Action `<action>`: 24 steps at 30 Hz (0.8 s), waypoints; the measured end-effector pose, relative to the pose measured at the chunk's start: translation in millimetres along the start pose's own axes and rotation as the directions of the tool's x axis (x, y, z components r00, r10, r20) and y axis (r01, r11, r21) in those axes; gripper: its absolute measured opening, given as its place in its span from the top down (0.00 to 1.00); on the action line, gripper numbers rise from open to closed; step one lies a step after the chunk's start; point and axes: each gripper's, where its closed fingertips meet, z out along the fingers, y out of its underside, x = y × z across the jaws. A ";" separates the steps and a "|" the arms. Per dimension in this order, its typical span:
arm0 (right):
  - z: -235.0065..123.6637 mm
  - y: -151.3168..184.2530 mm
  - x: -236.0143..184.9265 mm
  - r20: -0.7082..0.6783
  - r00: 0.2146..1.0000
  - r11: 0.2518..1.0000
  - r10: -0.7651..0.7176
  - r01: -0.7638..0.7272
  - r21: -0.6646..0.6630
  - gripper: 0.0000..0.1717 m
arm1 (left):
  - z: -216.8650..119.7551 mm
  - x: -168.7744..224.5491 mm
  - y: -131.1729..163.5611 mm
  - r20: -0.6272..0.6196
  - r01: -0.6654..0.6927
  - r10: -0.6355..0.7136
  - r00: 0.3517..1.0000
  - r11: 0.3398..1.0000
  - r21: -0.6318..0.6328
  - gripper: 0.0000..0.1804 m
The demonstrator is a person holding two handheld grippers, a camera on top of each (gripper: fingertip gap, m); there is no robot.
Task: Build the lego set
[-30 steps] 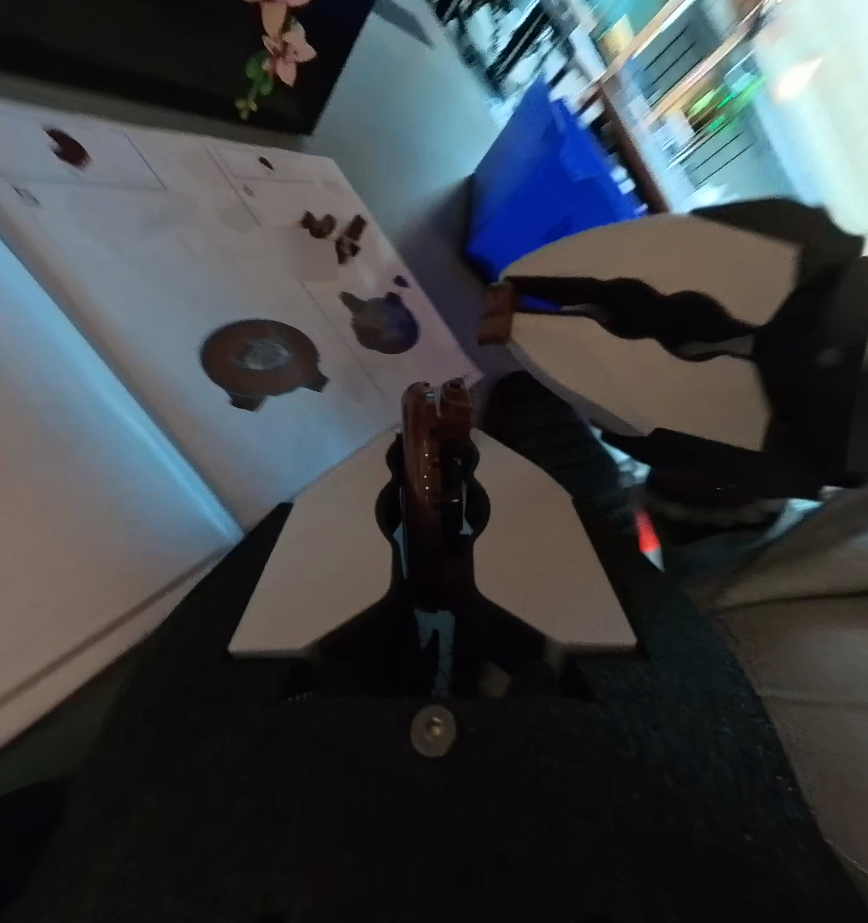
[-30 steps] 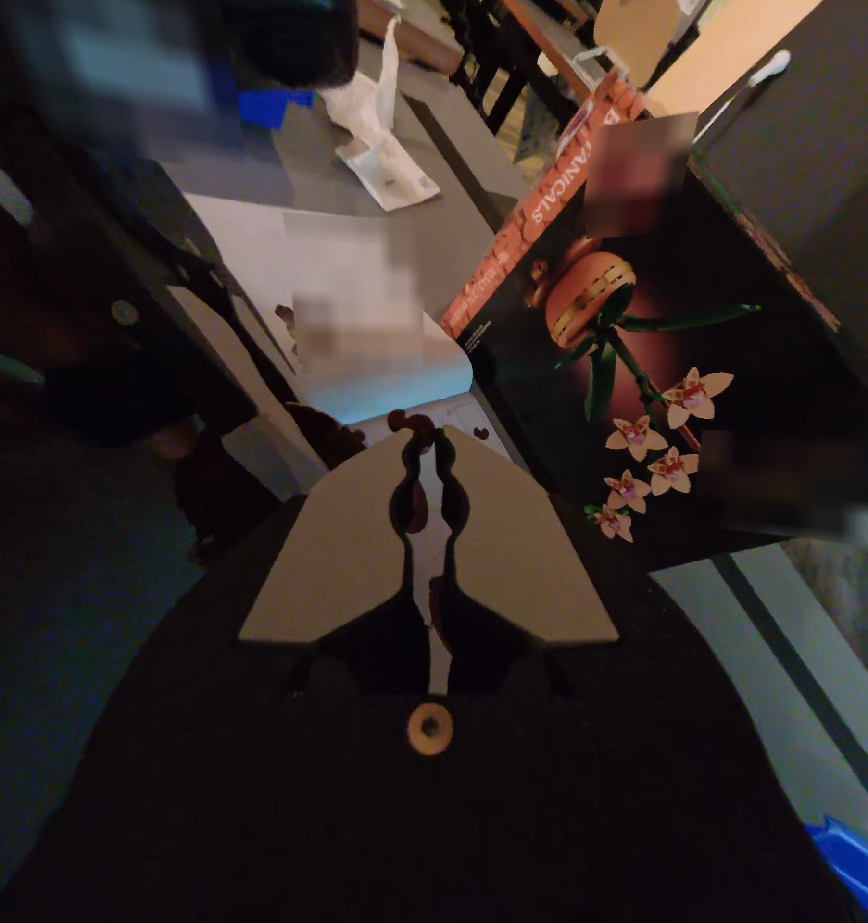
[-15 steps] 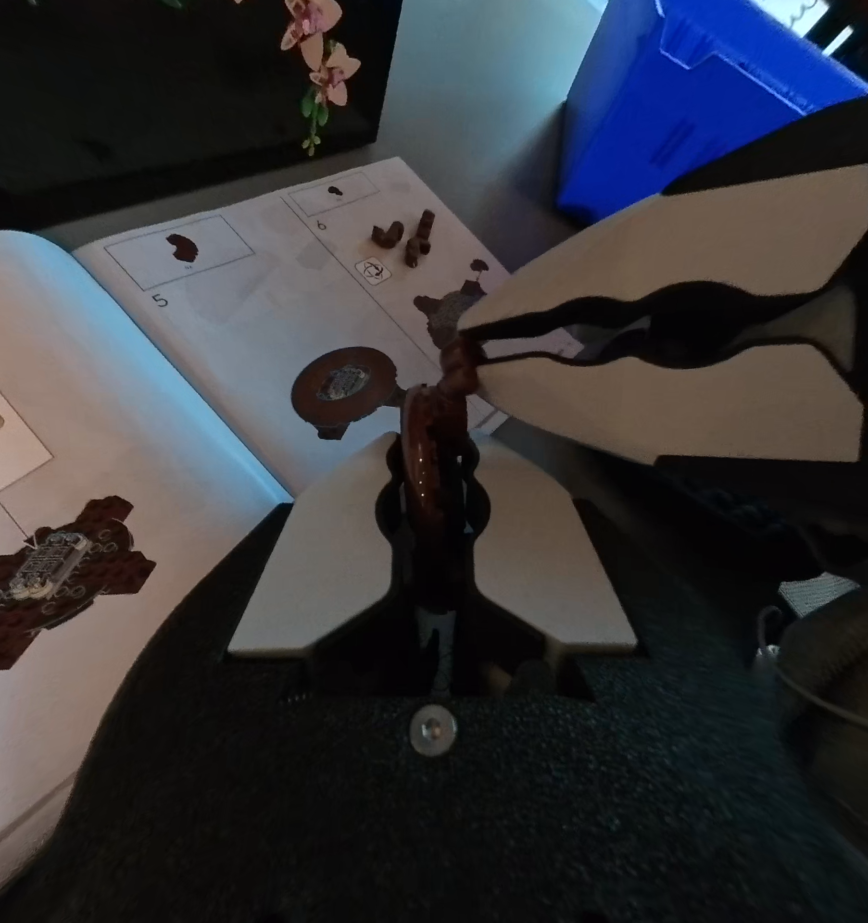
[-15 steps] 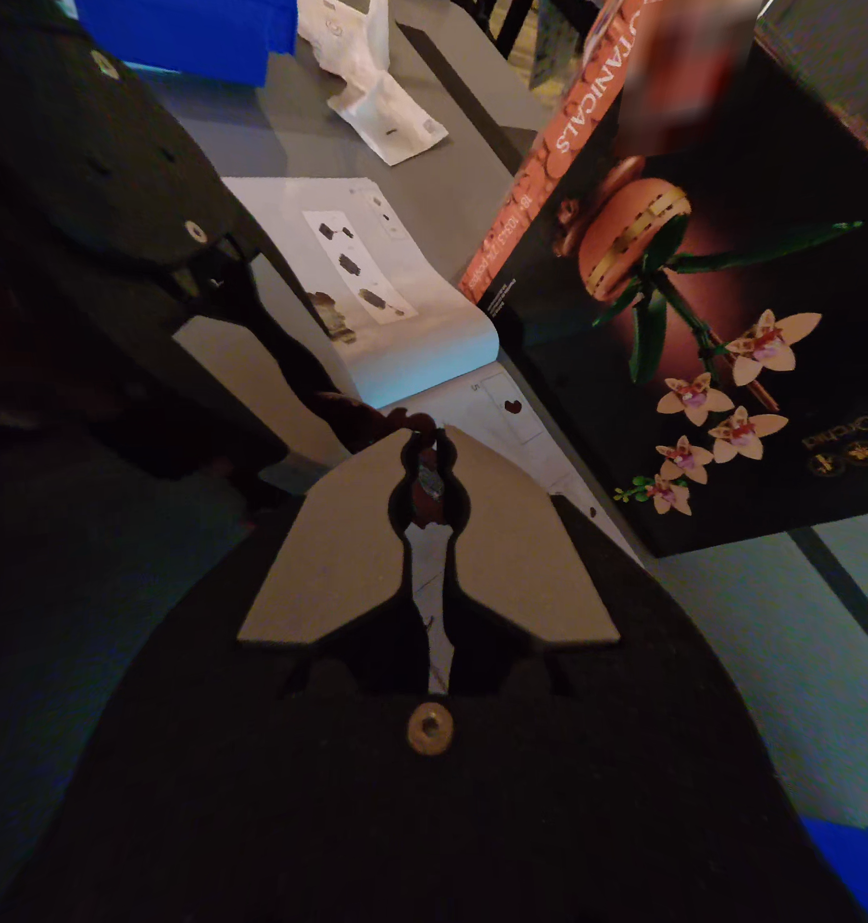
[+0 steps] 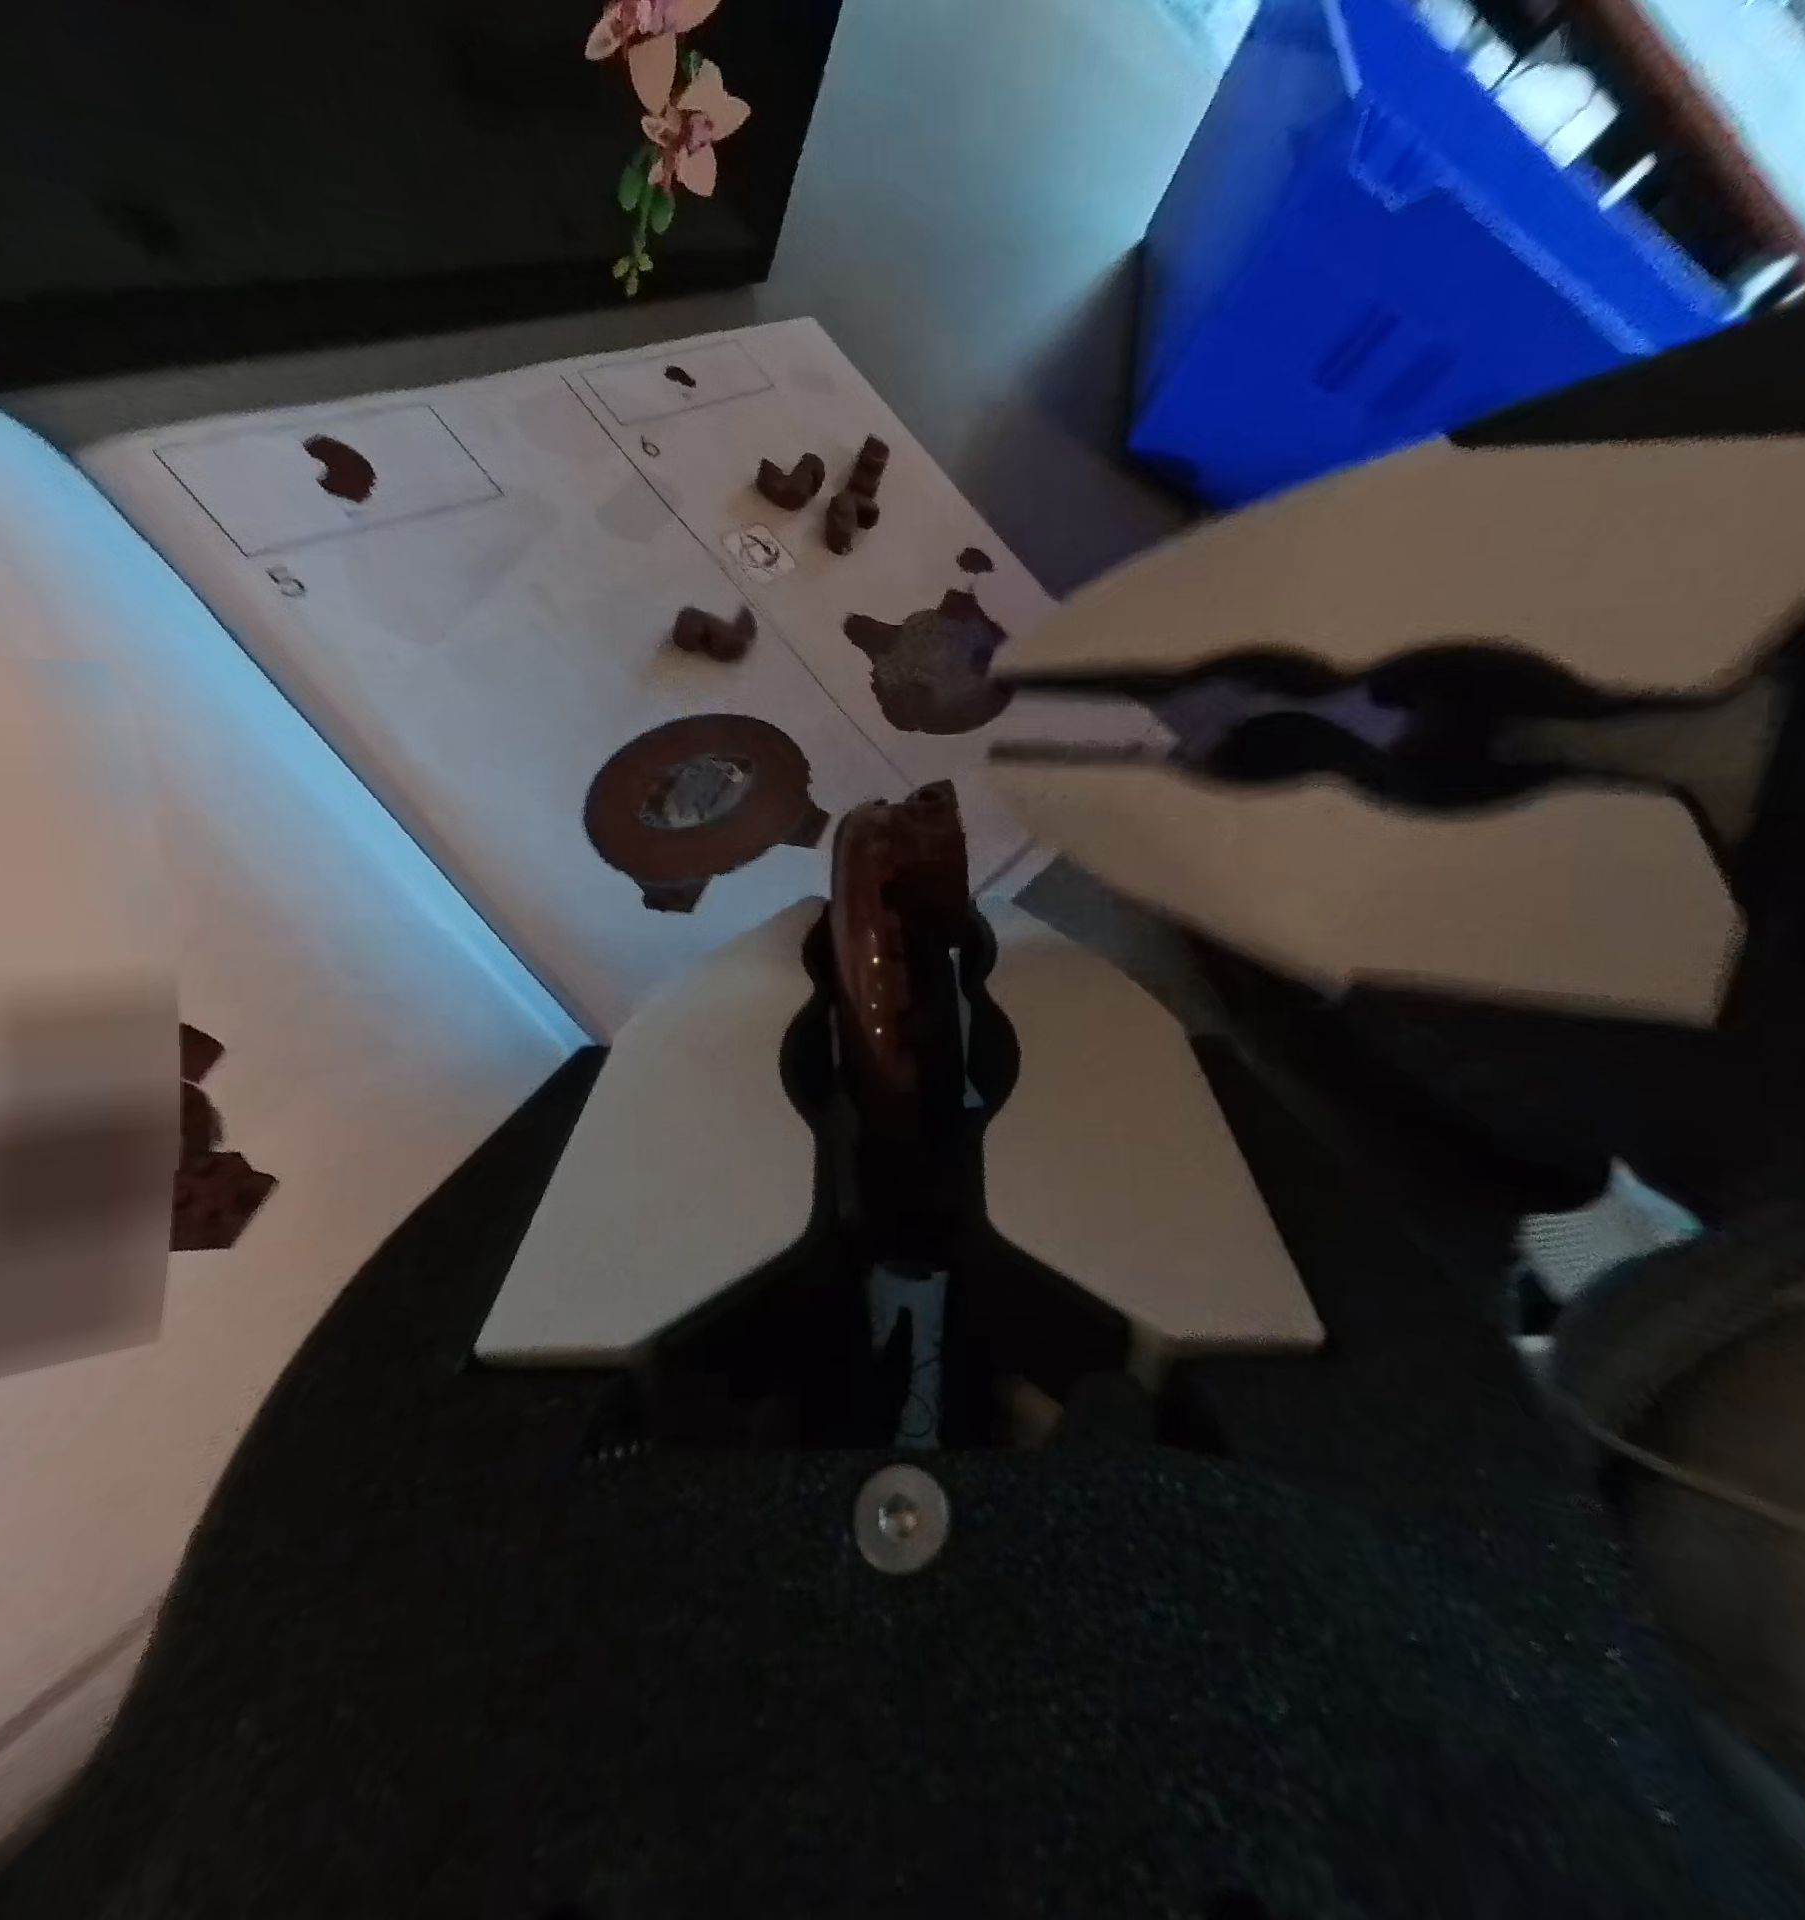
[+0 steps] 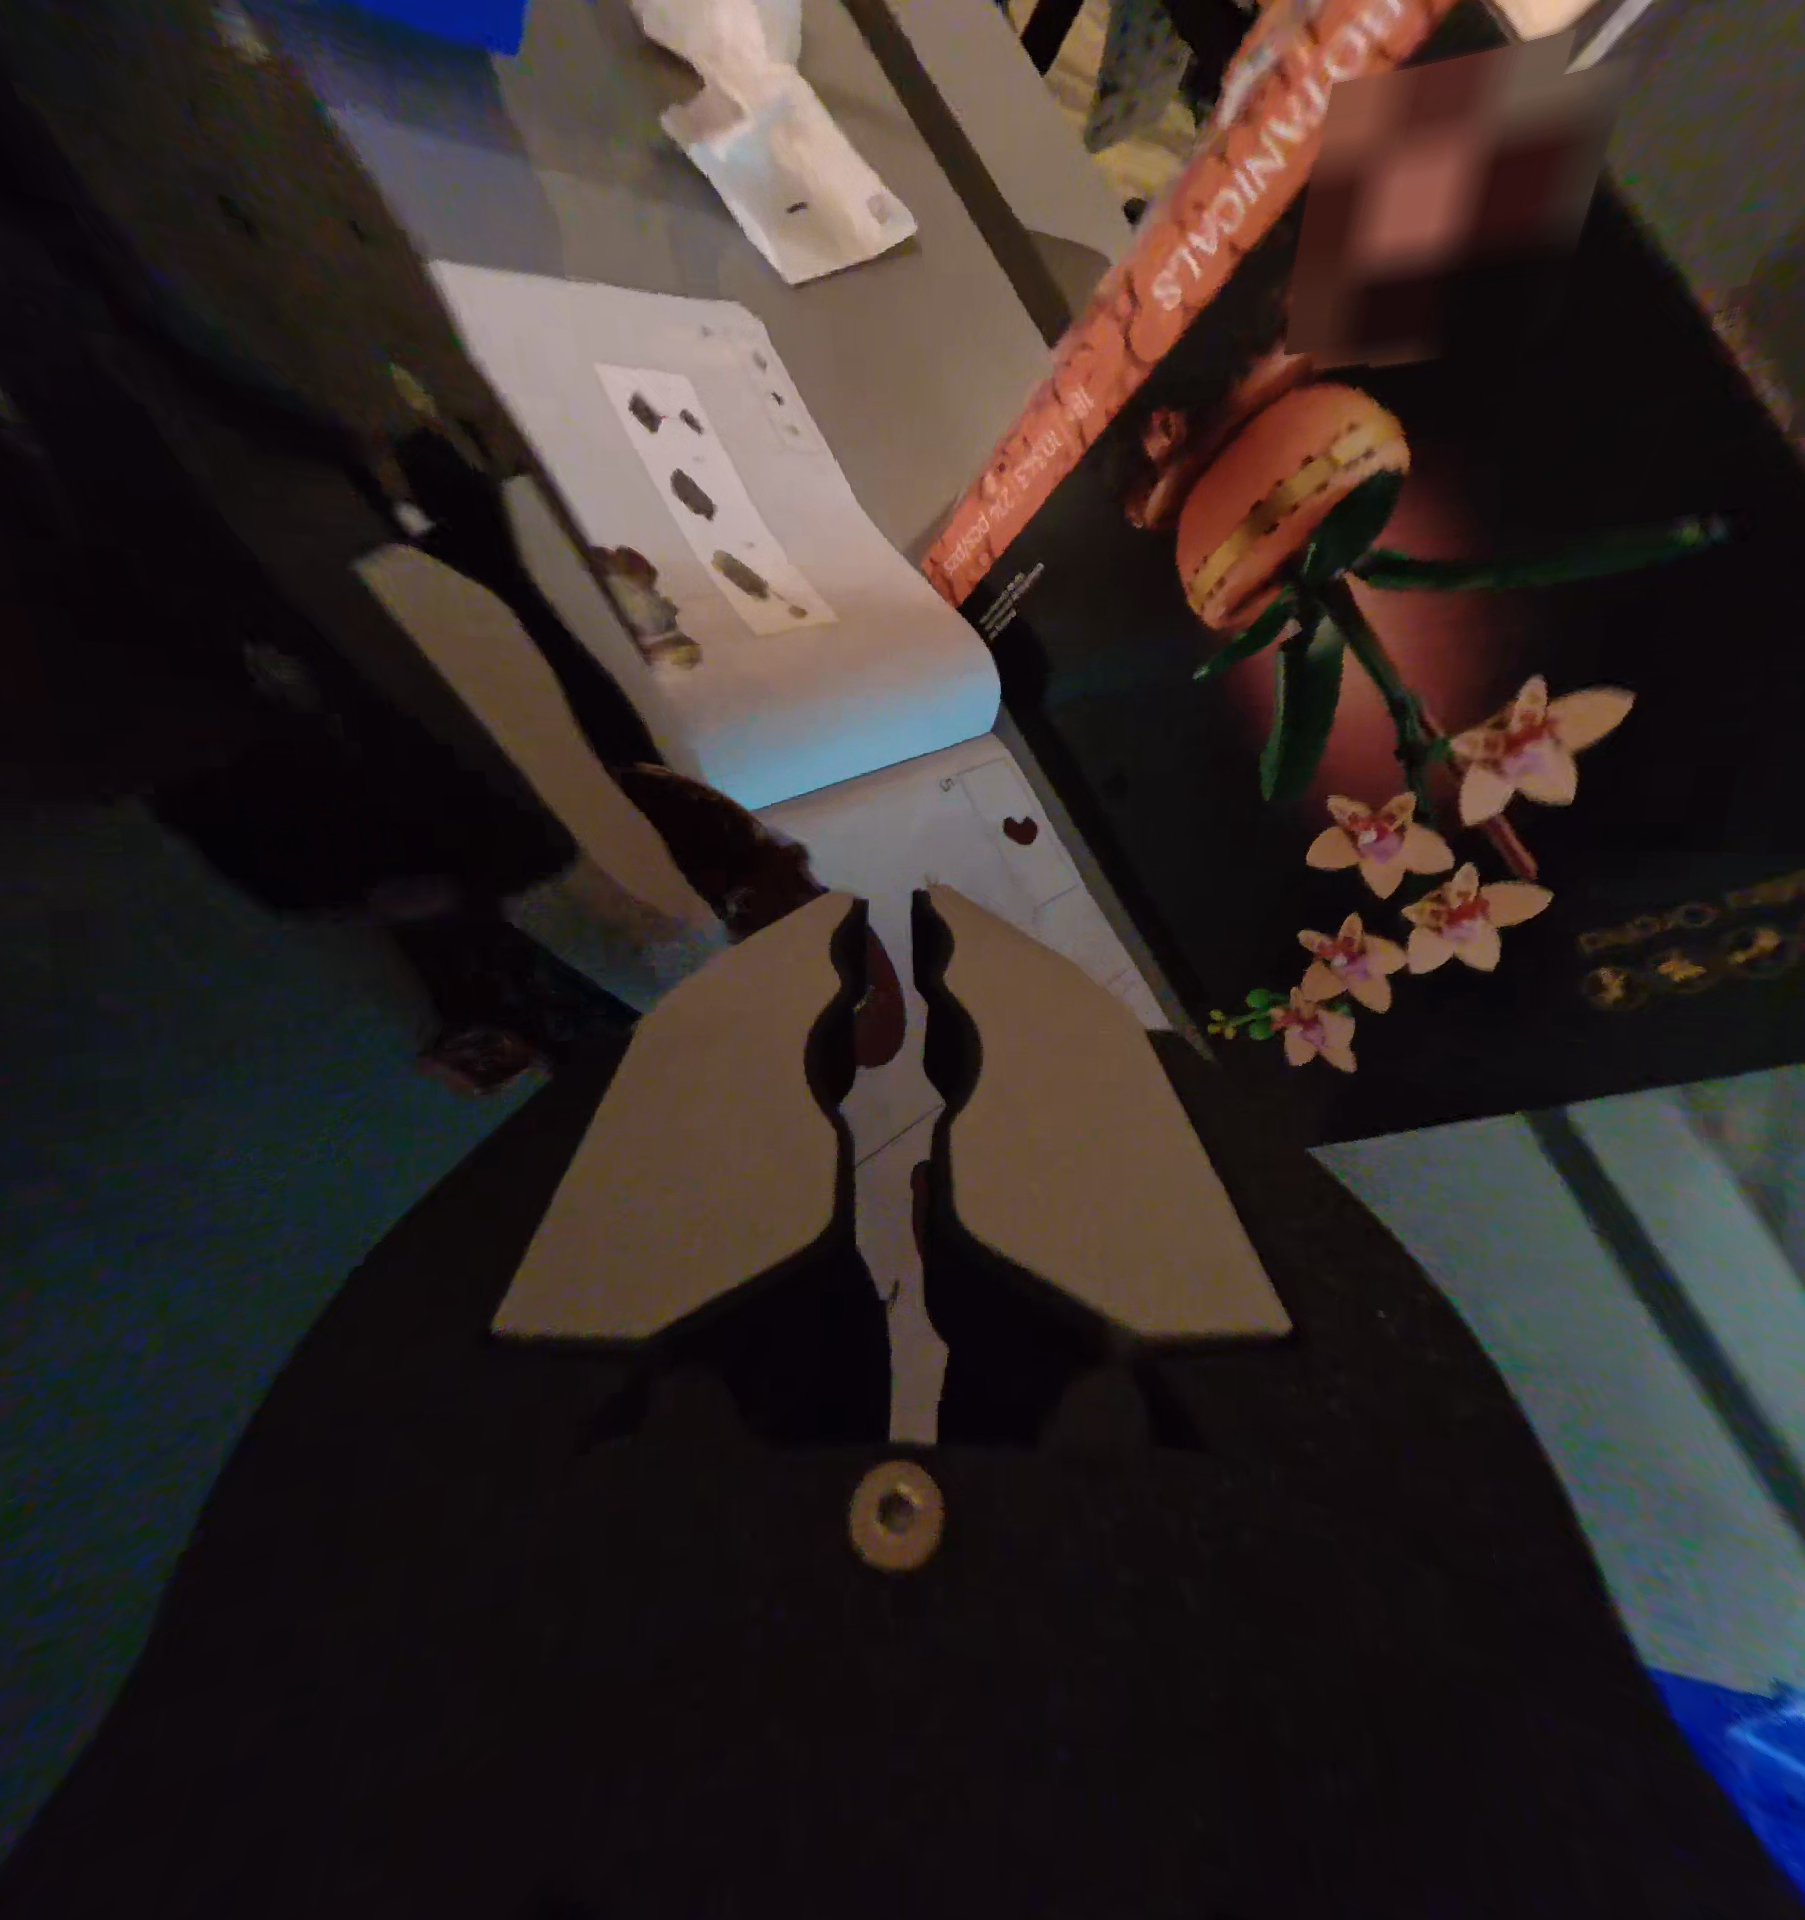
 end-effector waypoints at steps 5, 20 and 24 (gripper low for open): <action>0.8 31.0 20.5 0.249 0.861 0.888 0.443 -0.459 0.010 0.92 | -16.7 17.9 -15.1 -0.328 0.328 -0.285 0.901 0.941 0.081 0.88; 59.0 84.4 22.3 0.225 0.800 0.815 0.556 -0.472 -0.336 0.88 | -30.5 14.2 -21.9 -0.446 0.443 -0.360 0.820 0.891 0.096 0.88; 67.5 80.6 22.1 0.203 0.824 0.830 0.529 -0.453 -0.326 0.93 | -29.4 15.4 -21.3 -0.456 0.440 -0.359 0.814 0.894 0.083 0.88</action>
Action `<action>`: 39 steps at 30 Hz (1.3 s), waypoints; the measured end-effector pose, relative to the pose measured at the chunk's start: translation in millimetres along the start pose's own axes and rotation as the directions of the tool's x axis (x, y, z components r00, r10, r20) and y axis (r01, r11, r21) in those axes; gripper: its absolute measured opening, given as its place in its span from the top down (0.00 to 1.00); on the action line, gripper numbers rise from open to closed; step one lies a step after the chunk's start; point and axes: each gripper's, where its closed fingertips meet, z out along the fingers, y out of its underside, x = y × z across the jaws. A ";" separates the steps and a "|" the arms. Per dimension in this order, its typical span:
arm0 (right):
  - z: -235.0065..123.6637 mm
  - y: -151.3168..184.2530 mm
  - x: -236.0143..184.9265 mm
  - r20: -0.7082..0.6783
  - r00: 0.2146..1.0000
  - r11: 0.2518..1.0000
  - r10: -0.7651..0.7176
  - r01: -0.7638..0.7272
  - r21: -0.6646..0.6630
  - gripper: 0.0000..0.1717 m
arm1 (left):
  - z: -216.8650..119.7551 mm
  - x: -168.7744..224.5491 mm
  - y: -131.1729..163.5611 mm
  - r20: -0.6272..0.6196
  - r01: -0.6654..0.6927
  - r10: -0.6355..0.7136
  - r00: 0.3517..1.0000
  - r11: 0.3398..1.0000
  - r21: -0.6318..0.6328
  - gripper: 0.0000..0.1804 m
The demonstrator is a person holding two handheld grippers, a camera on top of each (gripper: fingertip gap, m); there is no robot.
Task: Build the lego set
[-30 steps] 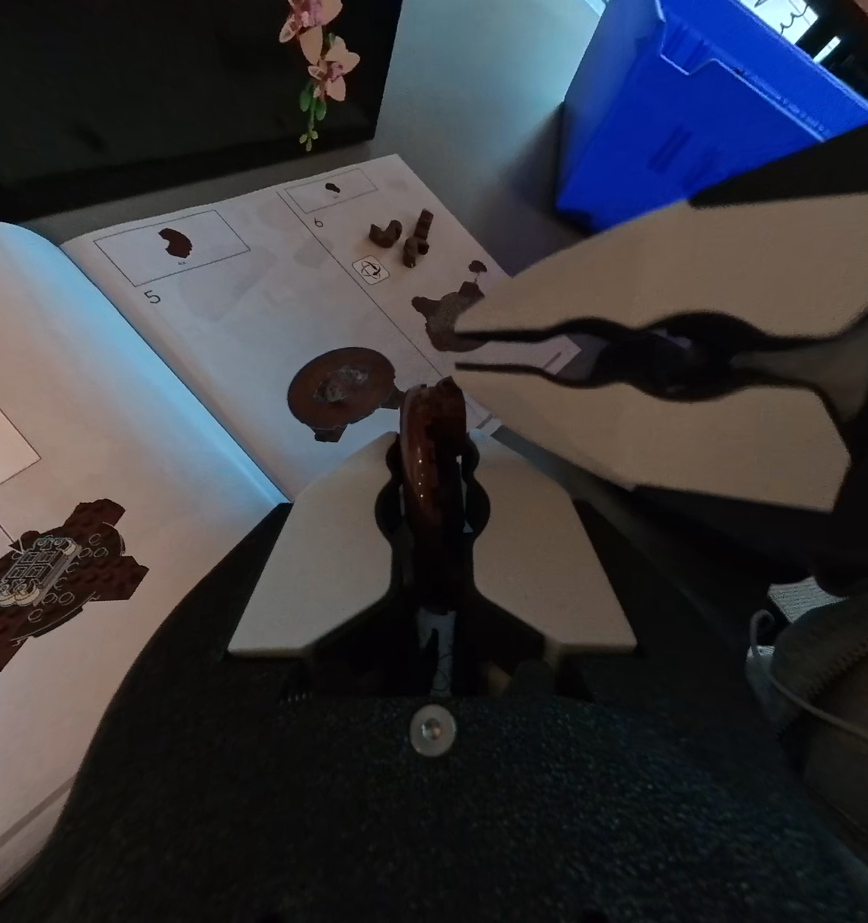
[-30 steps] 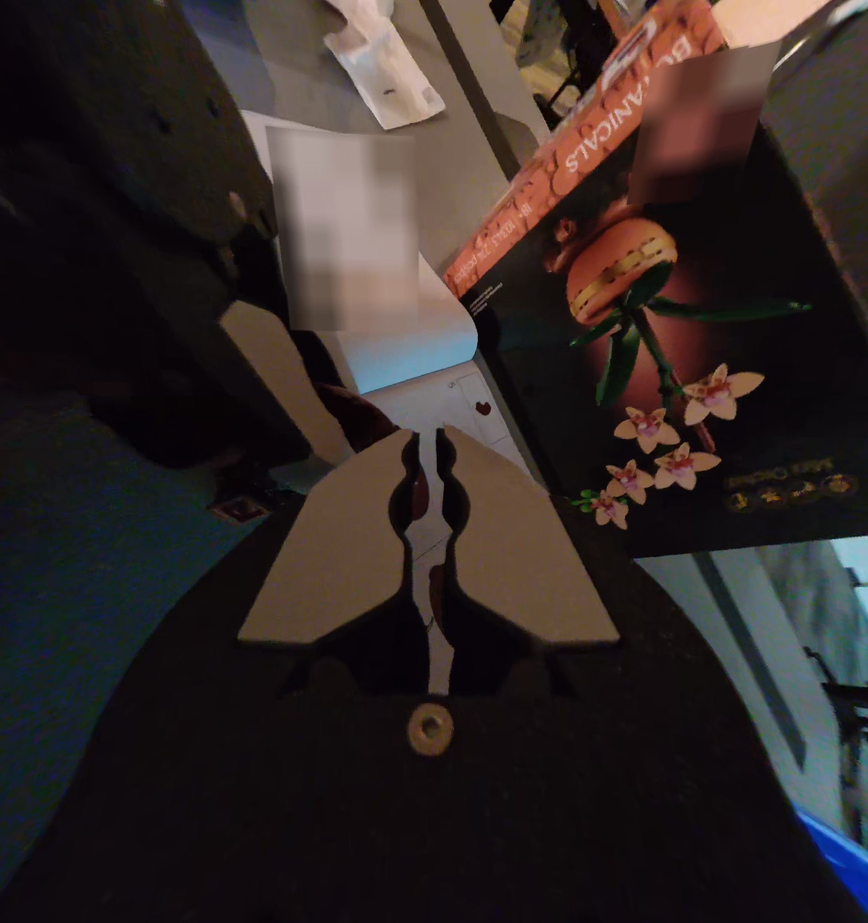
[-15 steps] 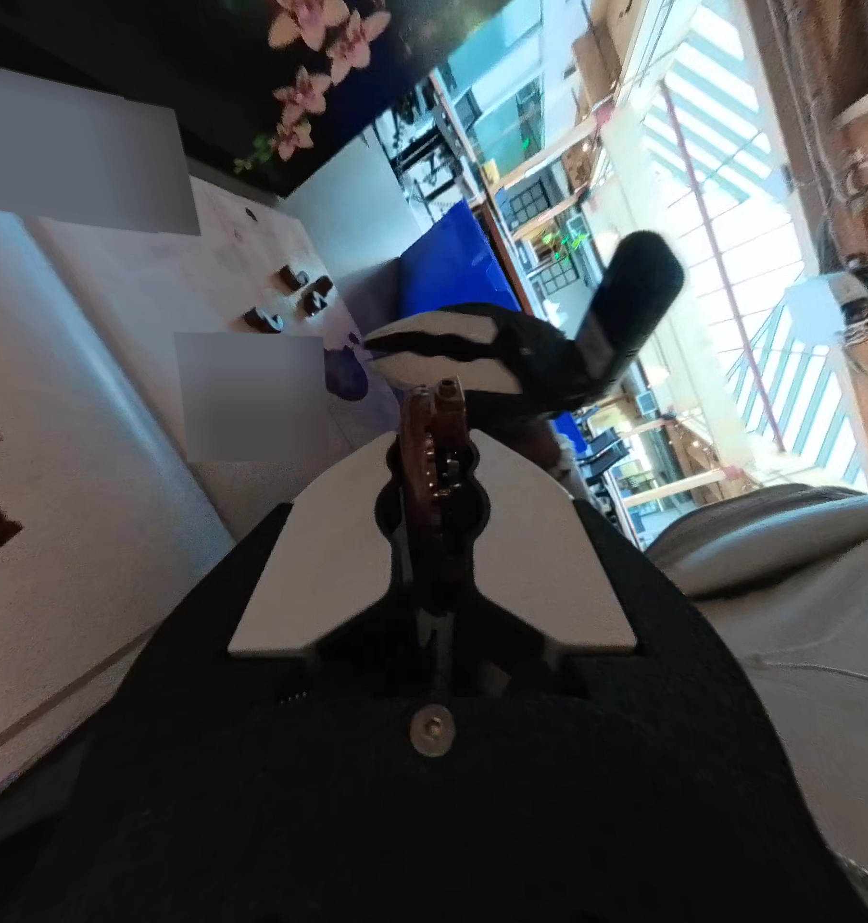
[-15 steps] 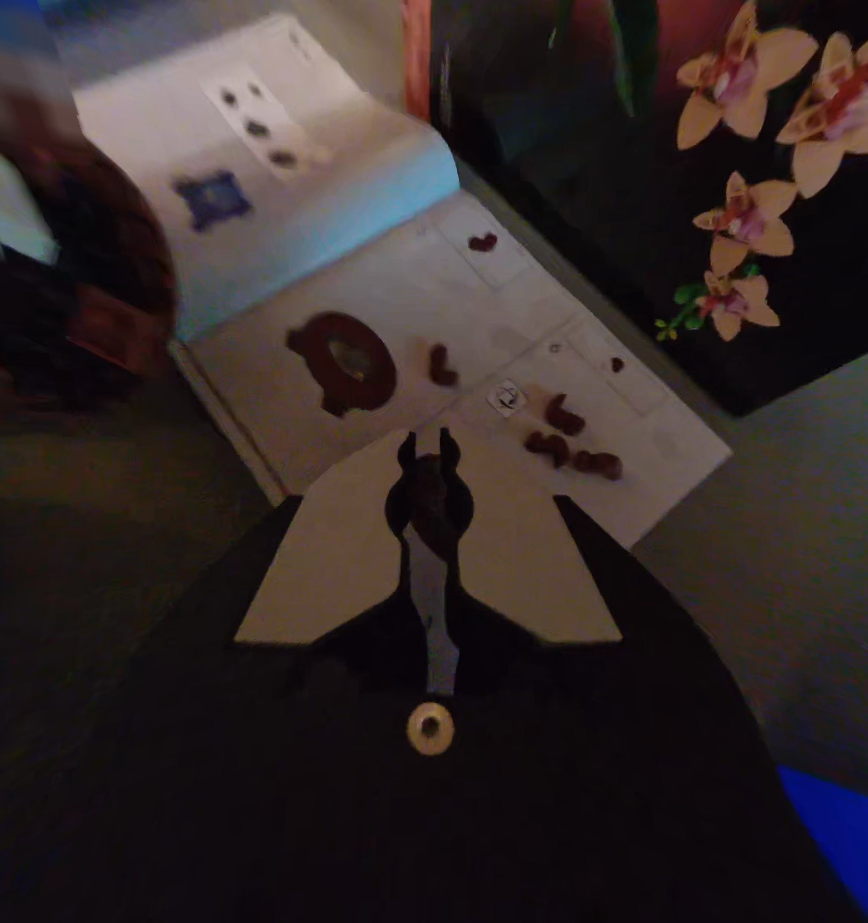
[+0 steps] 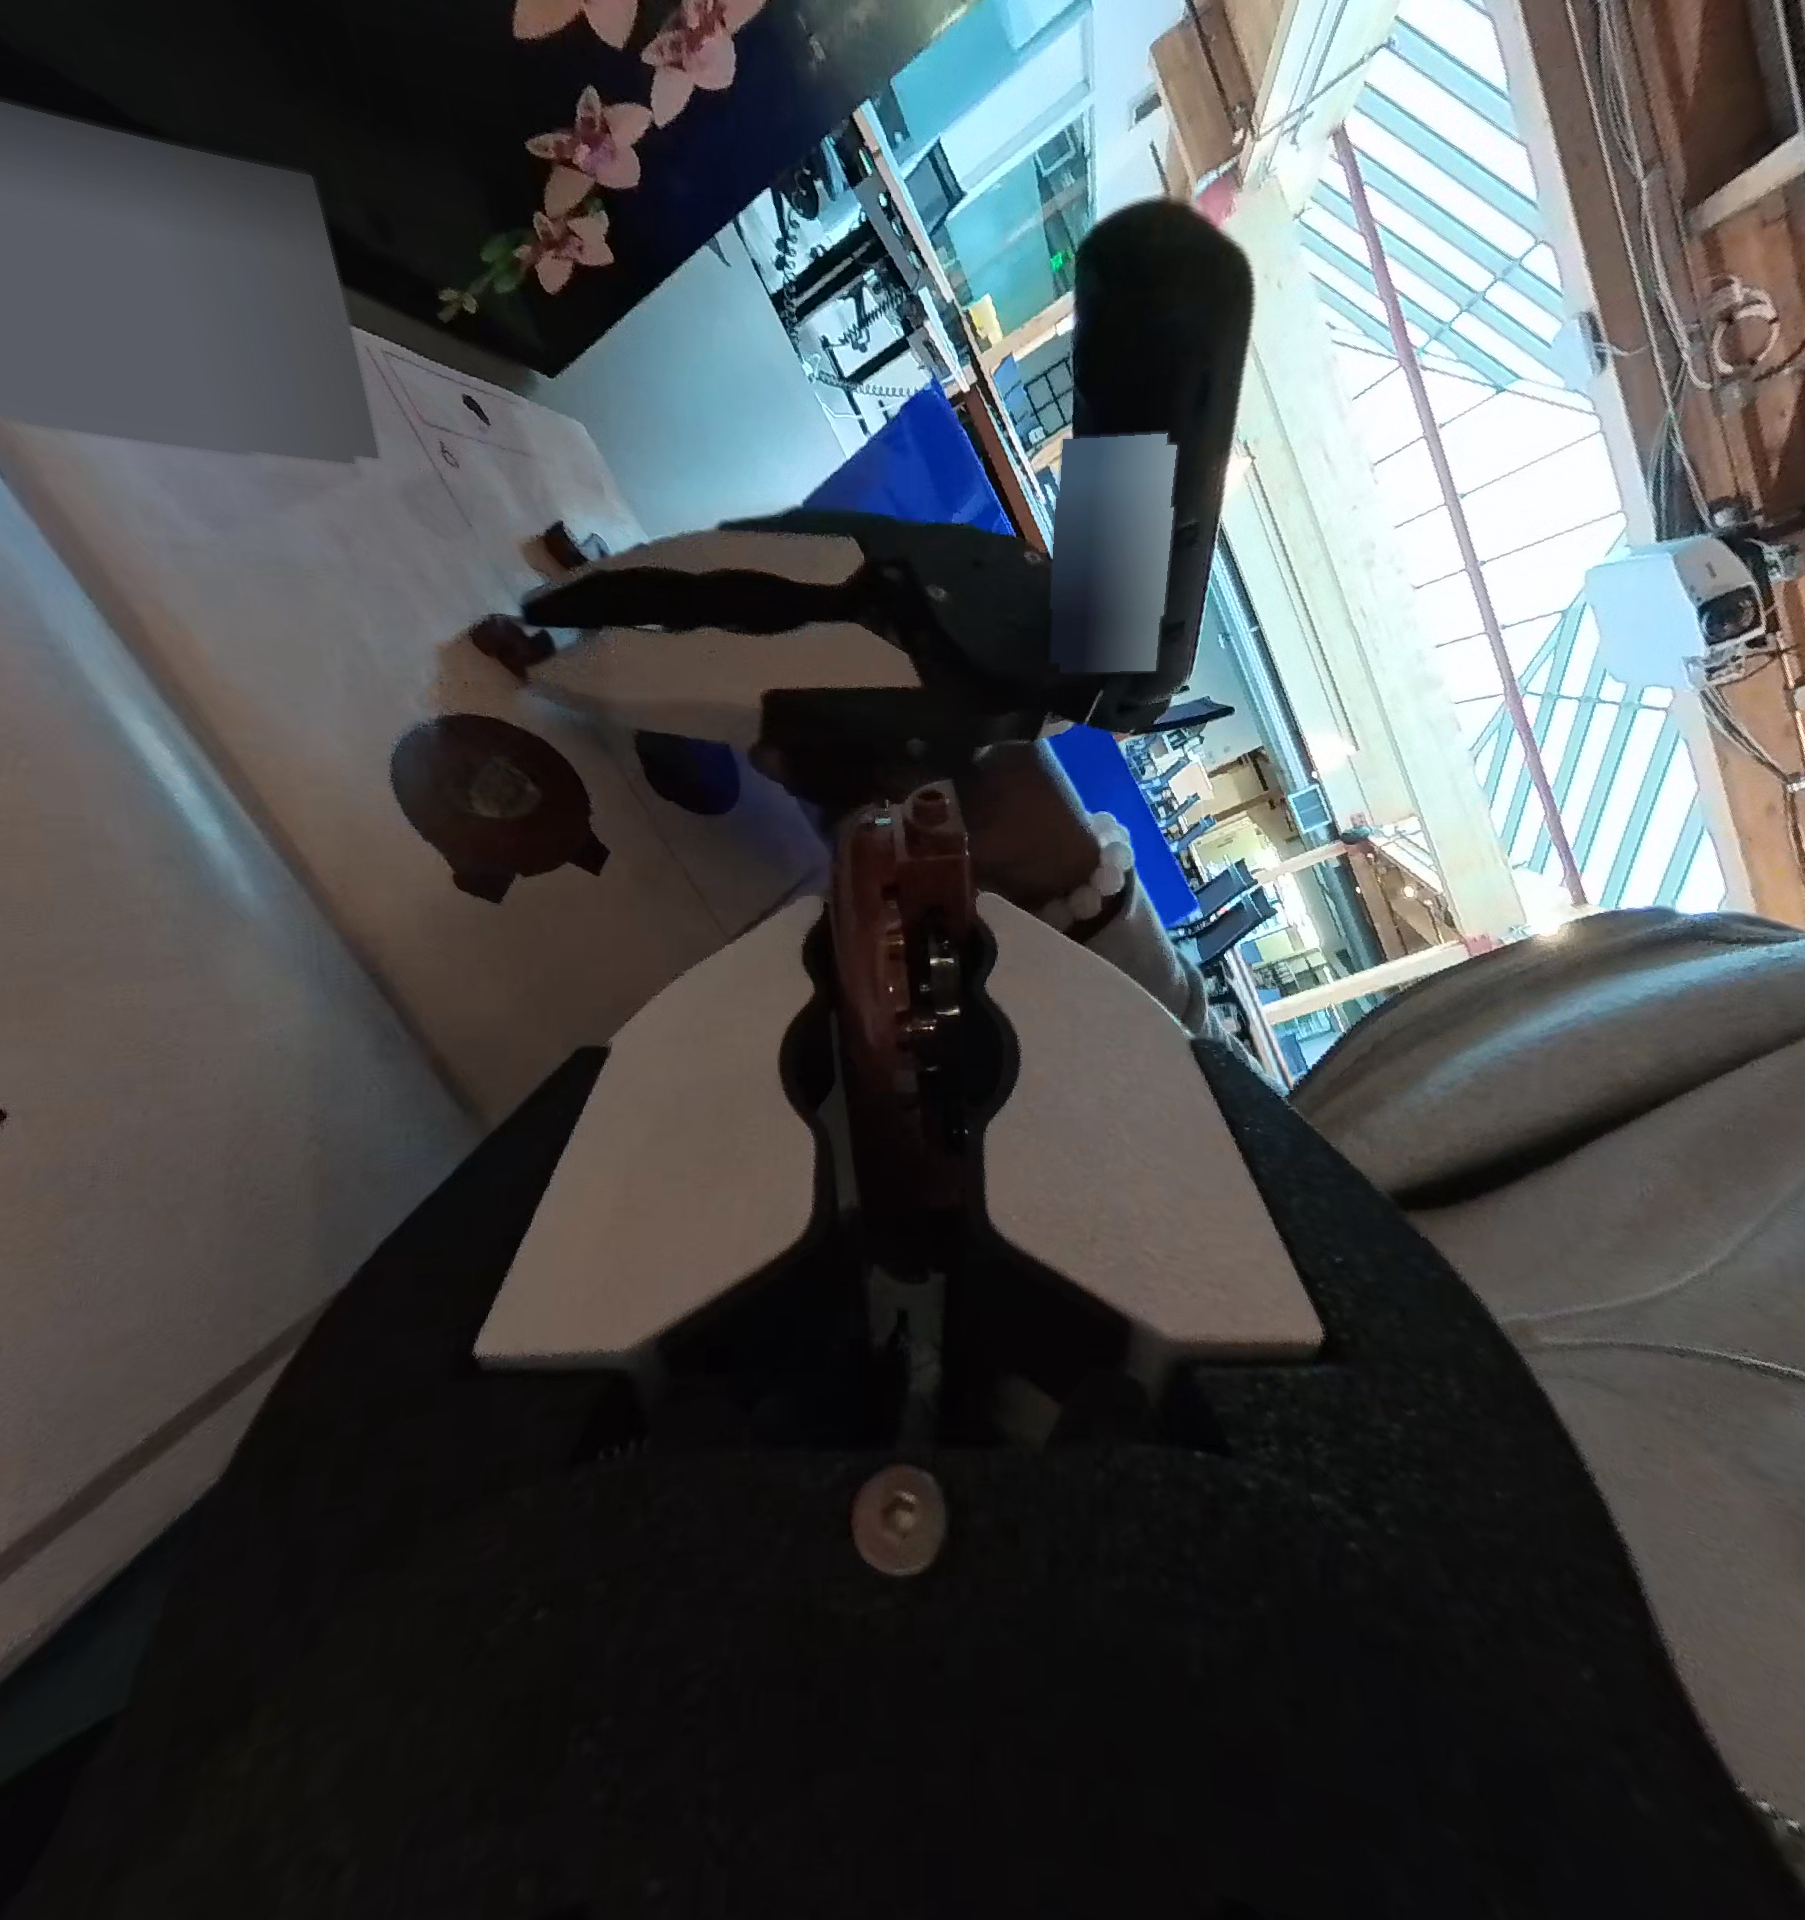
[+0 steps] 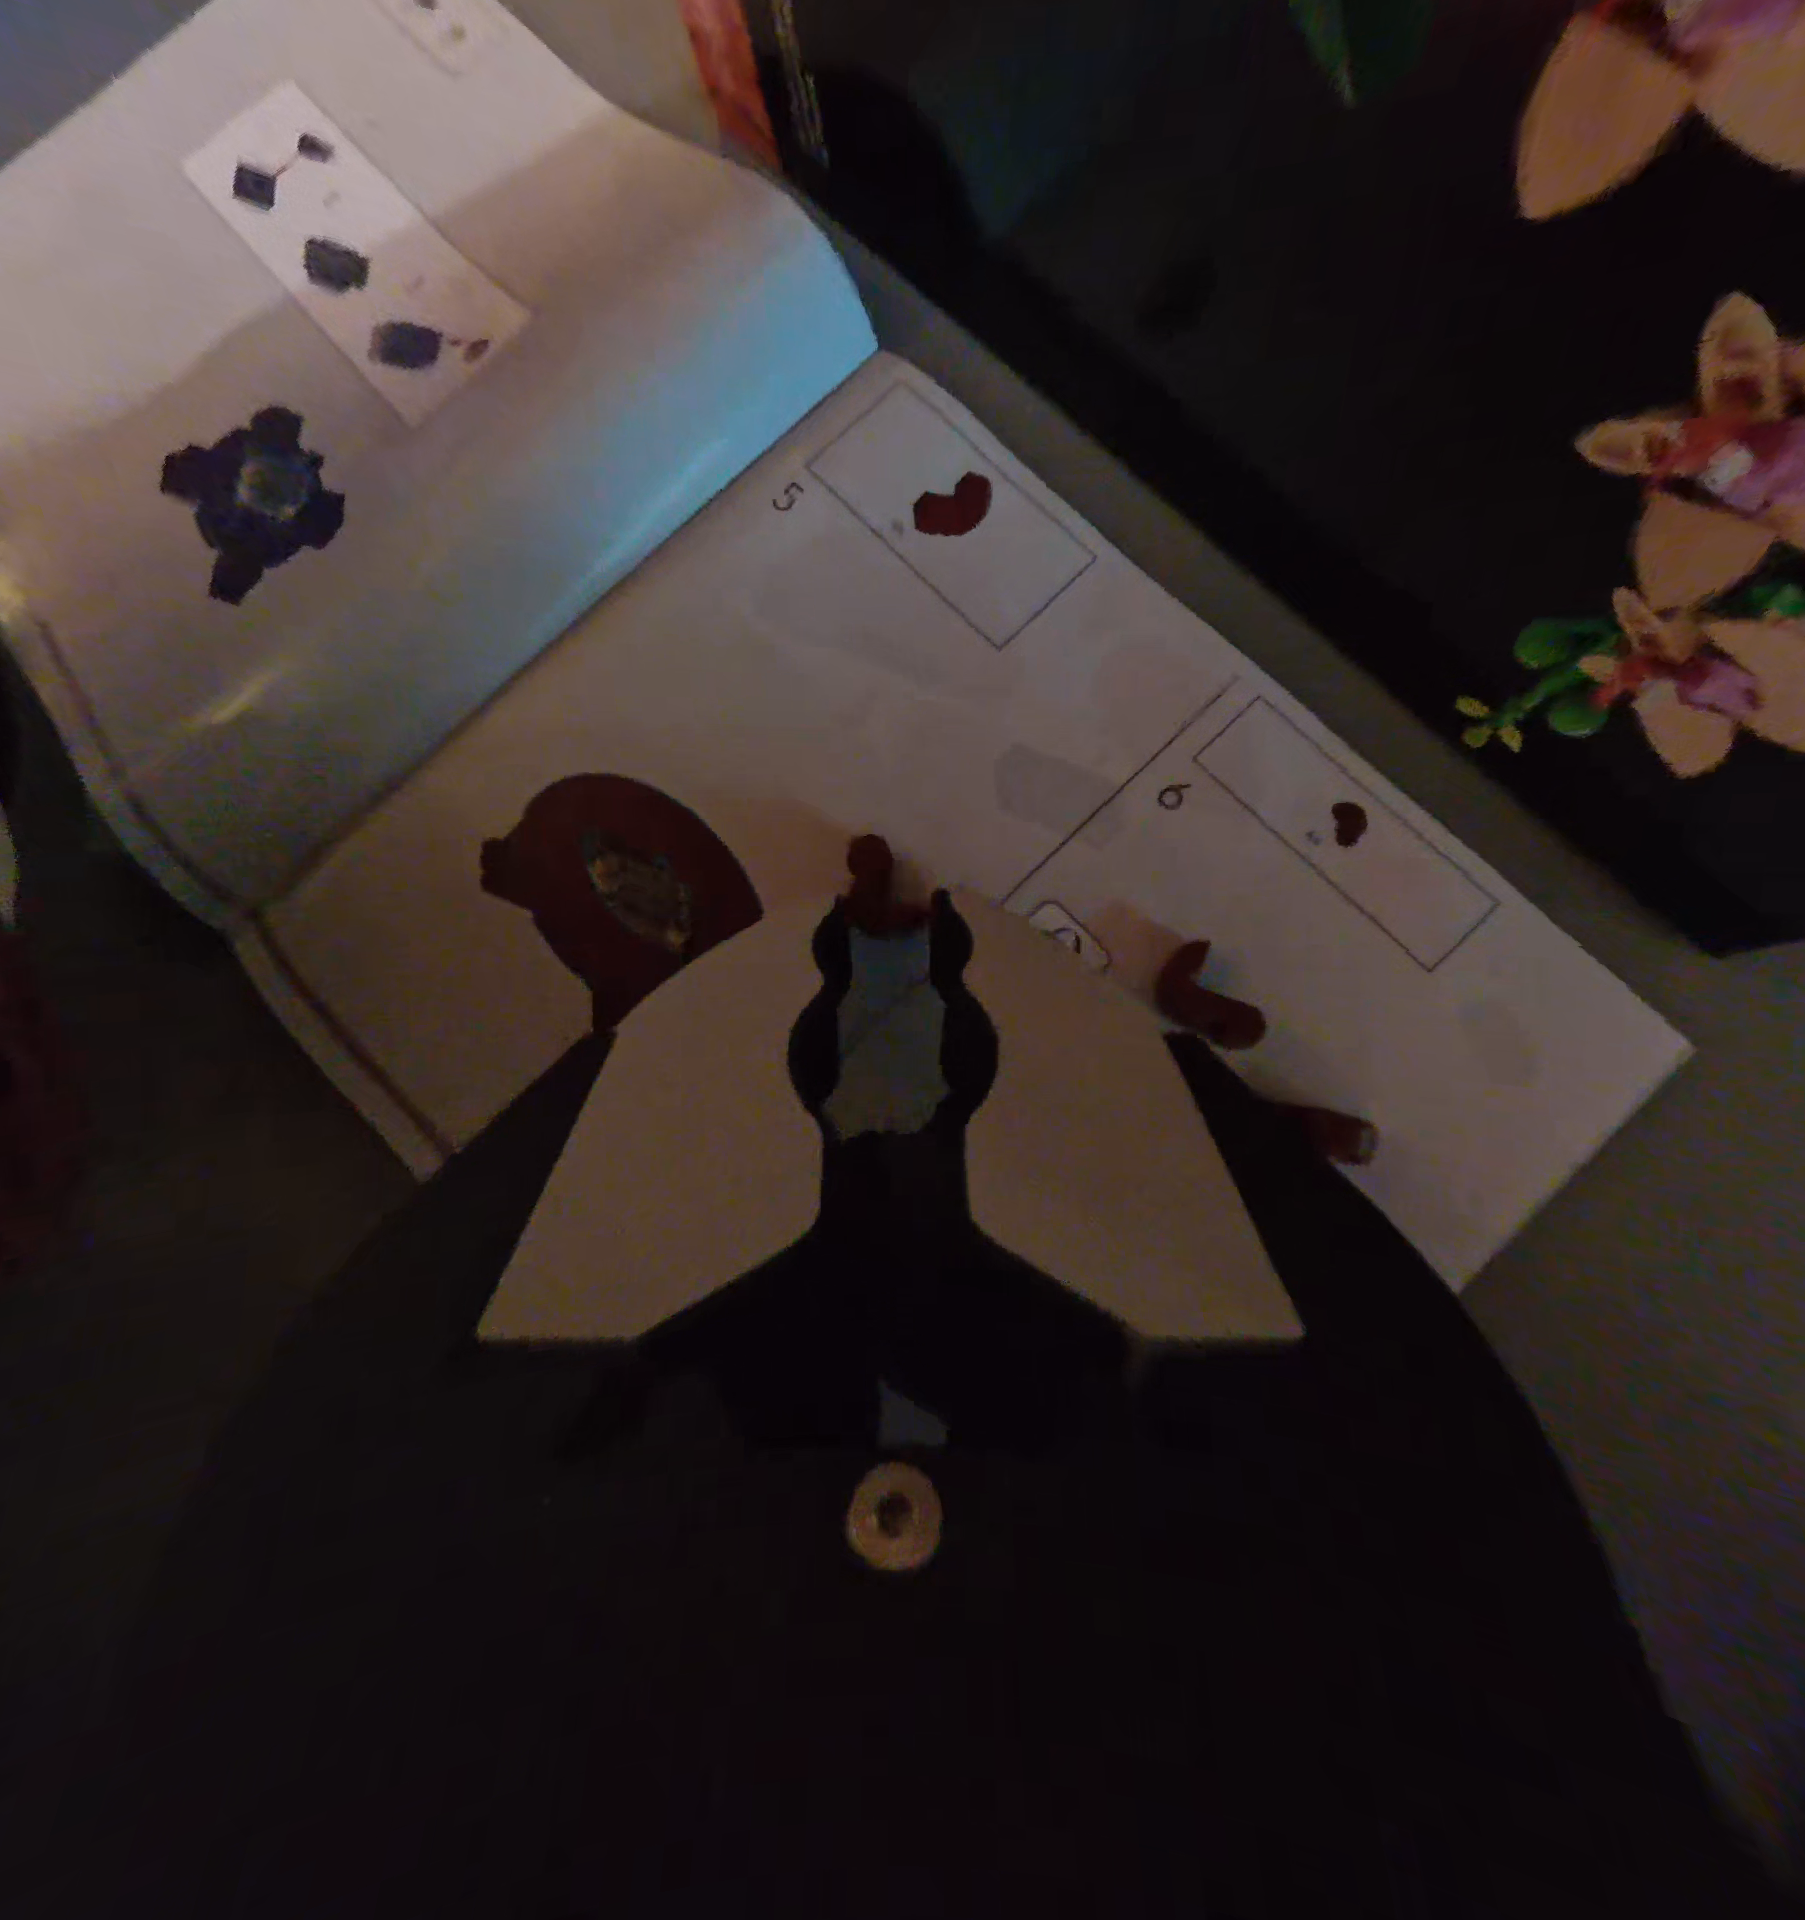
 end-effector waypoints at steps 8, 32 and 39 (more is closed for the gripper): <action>-25.4 -18.9 -19.7 -0.175 0.586 0.585 -0.791 0.809 0.059 0.93 | -1.1 2.3 -0.6 -0.024 -0.001 0.001 1.000 1.000 -0.002 0.88; -12.7 2.1 -48.6 0.248 0.941 0.971 -0.231 0.208 0.116 0.96 | -21.9 2.5 10.4 0.014 0.008 -0.008 1.000 1.000 0.009 0.88; -3.9 5.6 -60.3 0.558 0.825 0.980 -0.085 0.171 -0.104 0.97 | -22.3 5.8 11.7 -0.014 -0.001 0.001 1.000 1.000 0.004 0.88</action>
